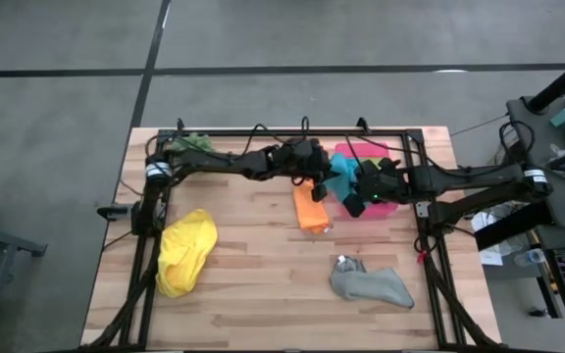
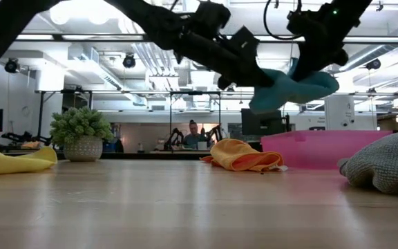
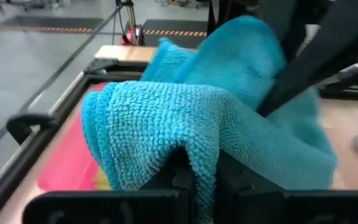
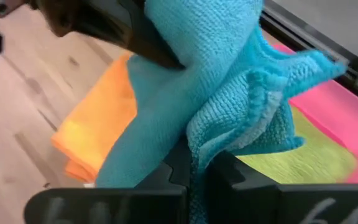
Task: Fold microfiber towels
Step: Put the blue microfiber cloth into the pink bin
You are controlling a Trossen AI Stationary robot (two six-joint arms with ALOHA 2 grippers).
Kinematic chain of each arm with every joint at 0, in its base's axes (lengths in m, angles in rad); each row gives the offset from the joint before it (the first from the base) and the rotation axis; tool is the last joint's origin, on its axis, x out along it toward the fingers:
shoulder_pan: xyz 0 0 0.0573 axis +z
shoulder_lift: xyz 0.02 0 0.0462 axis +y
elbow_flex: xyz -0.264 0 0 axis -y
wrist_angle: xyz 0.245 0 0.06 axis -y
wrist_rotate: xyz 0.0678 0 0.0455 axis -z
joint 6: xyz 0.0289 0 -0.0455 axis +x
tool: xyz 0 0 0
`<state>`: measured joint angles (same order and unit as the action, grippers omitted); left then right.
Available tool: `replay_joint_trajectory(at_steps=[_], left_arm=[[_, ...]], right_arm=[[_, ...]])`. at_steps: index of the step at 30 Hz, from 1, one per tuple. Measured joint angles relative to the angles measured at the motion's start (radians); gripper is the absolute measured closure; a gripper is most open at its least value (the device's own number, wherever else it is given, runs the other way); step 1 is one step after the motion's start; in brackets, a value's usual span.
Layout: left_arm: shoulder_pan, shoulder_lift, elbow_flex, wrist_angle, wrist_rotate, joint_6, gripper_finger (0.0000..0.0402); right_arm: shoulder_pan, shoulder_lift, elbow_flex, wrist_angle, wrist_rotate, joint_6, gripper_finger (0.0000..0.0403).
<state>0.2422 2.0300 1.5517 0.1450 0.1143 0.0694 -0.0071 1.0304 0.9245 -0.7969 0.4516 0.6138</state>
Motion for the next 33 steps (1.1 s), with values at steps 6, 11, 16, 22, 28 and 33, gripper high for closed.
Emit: replay_joint_trajectory(at_steps=[6,11,16,22,28,33], left_arm=[[0.007,0.083,0.084,0.051,-0.001,0.072,0.0394],[0.007,0.15,0.146,0.093,-0.001,0.12,0.0394],[0.01,0.193,0.182,0.091,-0.002,0.122,0.0394],[0.014,0.203,0.181,0.092,-0.002,0.093,0.0394],[0.014,0.203,0.178,0.093,-0.001,0.072,0.0383],[0.014,0.203,0.178,0.113,-0.001,0.063,0.038]], right_arm=[[-0.002,0.003,0.0,-0.115,-0.002,0.032,0.039],[-0.011,0.032,0.0,-0.121,0.014,0.054,0.039],[-0.032,0.068,-0.002,-0.171,0.075,0.086,0.039],[-0.064,0.085,-0.002,-0.179,0.073,0.048,0.039],[-0.106,0.084,-0.003,-0.195,0.075,0.017,0.039],[-0.123,0.084,-0.004,-0.194,0.074,-0.009,0.039]])
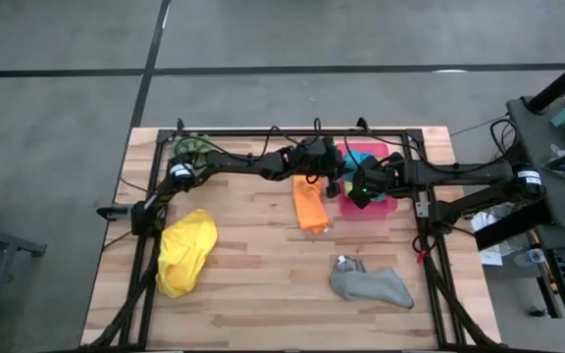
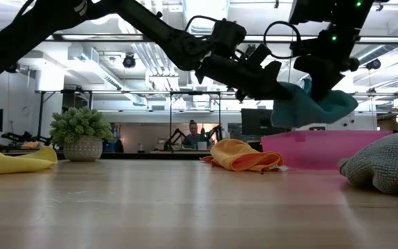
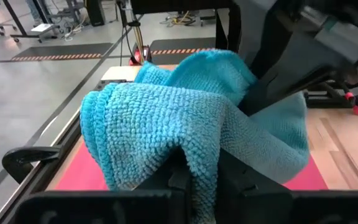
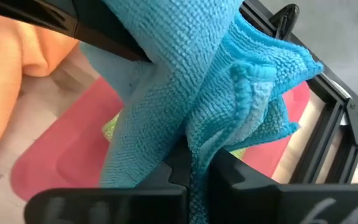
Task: Fold microfiber towels
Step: Put the blue microfiber cloth into the pink bin
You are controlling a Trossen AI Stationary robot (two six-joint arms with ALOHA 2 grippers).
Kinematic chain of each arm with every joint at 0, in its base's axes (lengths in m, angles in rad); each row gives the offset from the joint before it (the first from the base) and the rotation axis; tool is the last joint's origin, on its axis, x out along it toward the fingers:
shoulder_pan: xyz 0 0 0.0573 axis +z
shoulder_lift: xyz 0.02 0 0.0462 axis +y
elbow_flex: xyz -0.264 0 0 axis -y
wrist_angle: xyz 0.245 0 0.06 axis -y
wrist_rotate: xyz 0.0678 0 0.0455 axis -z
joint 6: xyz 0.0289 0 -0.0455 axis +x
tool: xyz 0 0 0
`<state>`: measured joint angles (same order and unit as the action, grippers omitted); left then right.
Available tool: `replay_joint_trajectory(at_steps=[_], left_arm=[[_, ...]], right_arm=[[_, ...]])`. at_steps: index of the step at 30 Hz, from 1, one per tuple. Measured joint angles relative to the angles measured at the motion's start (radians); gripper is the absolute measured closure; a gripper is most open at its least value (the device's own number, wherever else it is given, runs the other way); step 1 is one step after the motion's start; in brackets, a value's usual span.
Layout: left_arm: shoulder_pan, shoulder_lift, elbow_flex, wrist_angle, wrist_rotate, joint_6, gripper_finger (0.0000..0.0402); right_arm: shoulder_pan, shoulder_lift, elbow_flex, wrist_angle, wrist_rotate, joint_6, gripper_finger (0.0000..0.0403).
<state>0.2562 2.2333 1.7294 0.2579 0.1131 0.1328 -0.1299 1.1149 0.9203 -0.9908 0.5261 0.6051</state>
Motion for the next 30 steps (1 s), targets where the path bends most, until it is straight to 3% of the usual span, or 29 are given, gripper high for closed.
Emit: replay_joint_trajectory(at_steps=[13,20,24,30], left_arm=[[0.0,0.0,0.0,0.026,0.0,-0.023,0.0379],[0.0,0.0,0.0,0.024,0.0,-0.022,0.0378],[0.005,0.0,-0.001,0.03,0.002,-0.014,0.0378],[0.013,0.0,-0.002,0.03,0.002,-0.001,0.038]], right_arm=[[-0.056,-0.001,0.0,0.0,-0.016,-0.024,0.0391],[-0.061,-0.001,-0.03,0.011,-0.069,0.061,0.0391],[-0.061,-0.001,-0.073,0.079,-0.116,0.092,0.0391],[-0.061,-0.001,-0.118,0.179,-0.101,0.15,0.039]])
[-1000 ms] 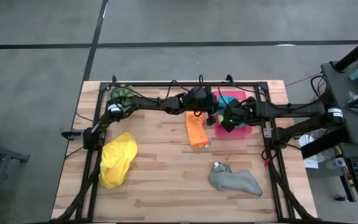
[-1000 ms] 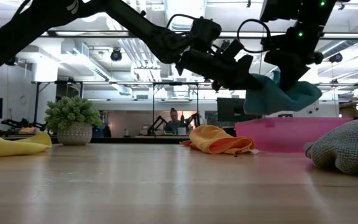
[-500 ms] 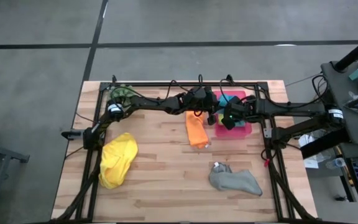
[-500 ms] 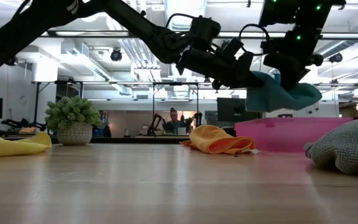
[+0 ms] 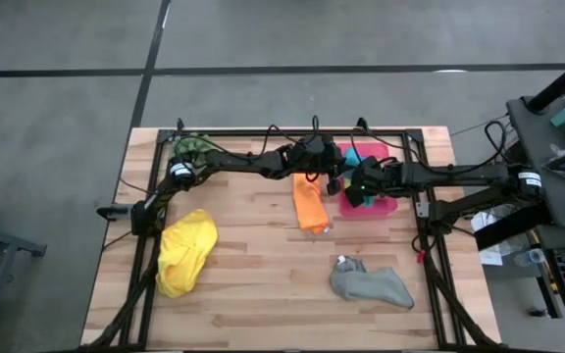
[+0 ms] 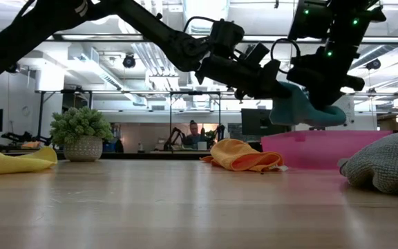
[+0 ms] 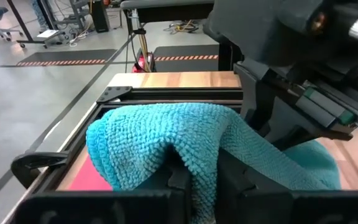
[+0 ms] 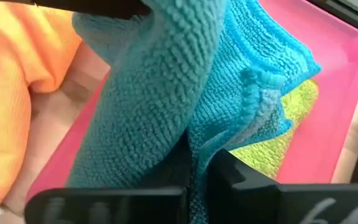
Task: Fold microfiber towels
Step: Put the blue microfiber cloth into the pink bin
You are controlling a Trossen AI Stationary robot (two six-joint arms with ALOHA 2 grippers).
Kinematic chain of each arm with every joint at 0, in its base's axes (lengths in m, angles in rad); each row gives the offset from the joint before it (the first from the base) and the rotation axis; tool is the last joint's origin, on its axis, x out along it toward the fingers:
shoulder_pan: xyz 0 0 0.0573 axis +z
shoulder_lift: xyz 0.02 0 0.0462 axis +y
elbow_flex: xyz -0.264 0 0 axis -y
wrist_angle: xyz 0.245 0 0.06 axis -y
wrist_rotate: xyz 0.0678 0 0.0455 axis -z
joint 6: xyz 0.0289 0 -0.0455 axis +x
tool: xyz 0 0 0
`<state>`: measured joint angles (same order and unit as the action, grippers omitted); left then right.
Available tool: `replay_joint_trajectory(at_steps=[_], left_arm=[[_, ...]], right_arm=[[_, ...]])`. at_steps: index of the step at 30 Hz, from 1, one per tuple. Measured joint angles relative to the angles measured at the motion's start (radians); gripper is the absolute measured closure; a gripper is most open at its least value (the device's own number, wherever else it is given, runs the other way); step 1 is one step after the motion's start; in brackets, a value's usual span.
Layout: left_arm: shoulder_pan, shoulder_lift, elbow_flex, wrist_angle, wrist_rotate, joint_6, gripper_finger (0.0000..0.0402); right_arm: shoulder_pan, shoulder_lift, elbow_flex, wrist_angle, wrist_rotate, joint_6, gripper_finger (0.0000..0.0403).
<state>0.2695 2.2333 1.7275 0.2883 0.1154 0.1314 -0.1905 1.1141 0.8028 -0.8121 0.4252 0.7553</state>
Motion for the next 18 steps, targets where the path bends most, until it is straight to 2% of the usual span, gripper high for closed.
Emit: replay_joint_trajectory(at_steps=[4,7,14,18], left_arm=[[0.0,0.0,0.0,-0.001,0.0,0.006,0.0394],[0.001,0.0,-0.001,-0.017,0.0,0.007,0.0397],[0.004,0.004,-0.018,-0.02,0.0,0.018,0.0398],[0.004,0.004,-0.024,-0.04,0.006,0.058,0.0399]], right_arm=[[0.0,0.0,-0.003,0.01,0.003,0.024,0.0388],[0.0,0.0,-0.003,0.008,0.003,0.034,0.0371],[0.0,0.0,-0.003,-0.018,-0.012,0.05,0.0285],[0.0,0.0,0.026,-0.117,-0.017,0.065,0.024]])
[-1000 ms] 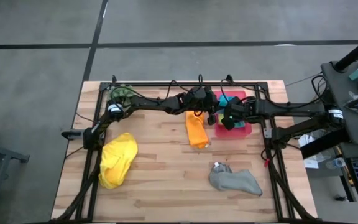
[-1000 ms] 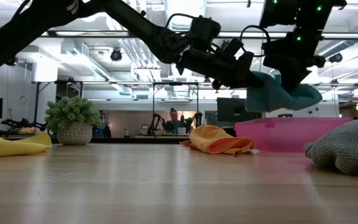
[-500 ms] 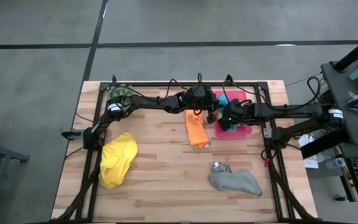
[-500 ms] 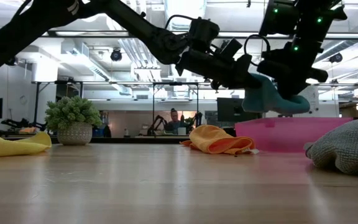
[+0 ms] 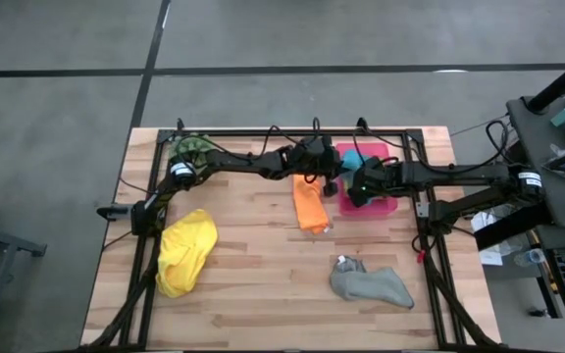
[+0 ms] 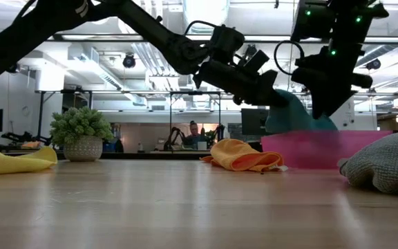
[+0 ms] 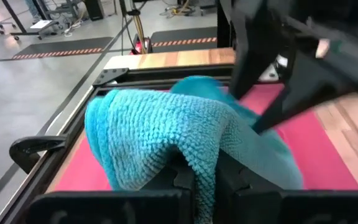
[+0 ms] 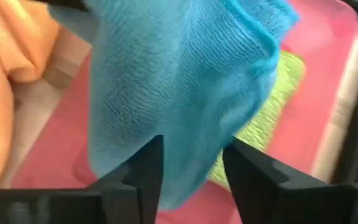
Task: Fold microfiber towels
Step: Put the blue microfiber cloth into the pink bin
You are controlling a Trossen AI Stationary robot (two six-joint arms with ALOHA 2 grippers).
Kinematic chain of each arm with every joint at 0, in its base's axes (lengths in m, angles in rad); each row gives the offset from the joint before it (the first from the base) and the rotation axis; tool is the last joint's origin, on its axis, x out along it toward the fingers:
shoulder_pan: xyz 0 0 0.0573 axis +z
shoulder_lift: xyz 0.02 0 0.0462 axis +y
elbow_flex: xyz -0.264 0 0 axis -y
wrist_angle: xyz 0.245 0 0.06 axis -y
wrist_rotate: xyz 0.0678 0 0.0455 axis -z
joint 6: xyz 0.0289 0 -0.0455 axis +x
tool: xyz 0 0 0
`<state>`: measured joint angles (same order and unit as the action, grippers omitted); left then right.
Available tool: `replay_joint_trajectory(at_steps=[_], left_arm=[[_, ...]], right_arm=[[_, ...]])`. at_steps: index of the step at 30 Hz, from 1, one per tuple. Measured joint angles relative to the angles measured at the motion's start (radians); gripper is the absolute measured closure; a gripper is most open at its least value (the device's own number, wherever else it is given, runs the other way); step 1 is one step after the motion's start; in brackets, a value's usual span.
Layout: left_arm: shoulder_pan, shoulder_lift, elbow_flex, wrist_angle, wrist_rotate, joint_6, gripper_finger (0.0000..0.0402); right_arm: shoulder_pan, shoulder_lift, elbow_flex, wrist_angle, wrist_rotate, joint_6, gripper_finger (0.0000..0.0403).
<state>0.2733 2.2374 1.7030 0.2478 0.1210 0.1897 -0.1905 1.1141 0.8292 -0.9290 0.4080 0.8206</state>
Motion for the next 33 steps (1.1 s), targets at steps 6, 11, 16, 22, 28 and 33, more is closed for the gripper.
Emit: replay_joint_trajectory(at_steps=[6,11,16,22,28,33], left_arm=[[0.0,0.001,-0.006,-0.01,0.057,0.035,0.0399],[-0.004,0.001,-0.01,-0.039,0.124,0.056,0.0399],[-0.012,0.001,-0.01,-0.086,0.125,0.026,0.04],[-0.022,0.001,-0.01,-0.121,0.125,-0.116,0.0399],[-0.037,0.0,-0.01,-0.154,0.124,-0.112,0.0392],[-0.068,0.0,-0.011,-0.161,0.106,0.066,0.039]], right_arm=[[0.0,-0.002,0.094,-0.16,0.0,-0.048,0.021],[0.001,-0.012,0.184,-0.163,0.001,-0.339,0.0209],[0.001,-0.012,0.219,-0.106,-0.058,-0.686,0.0209],[0.0,-0.012,0.206,-0.026,-0.102,-0.919,0.0209],[-0.019,-0.01,0.202,0.025,-0.103,-0.971,0.0209],[-0.078,-0.01,0.211,0.021,-0.222,-0.971,0.0209]])
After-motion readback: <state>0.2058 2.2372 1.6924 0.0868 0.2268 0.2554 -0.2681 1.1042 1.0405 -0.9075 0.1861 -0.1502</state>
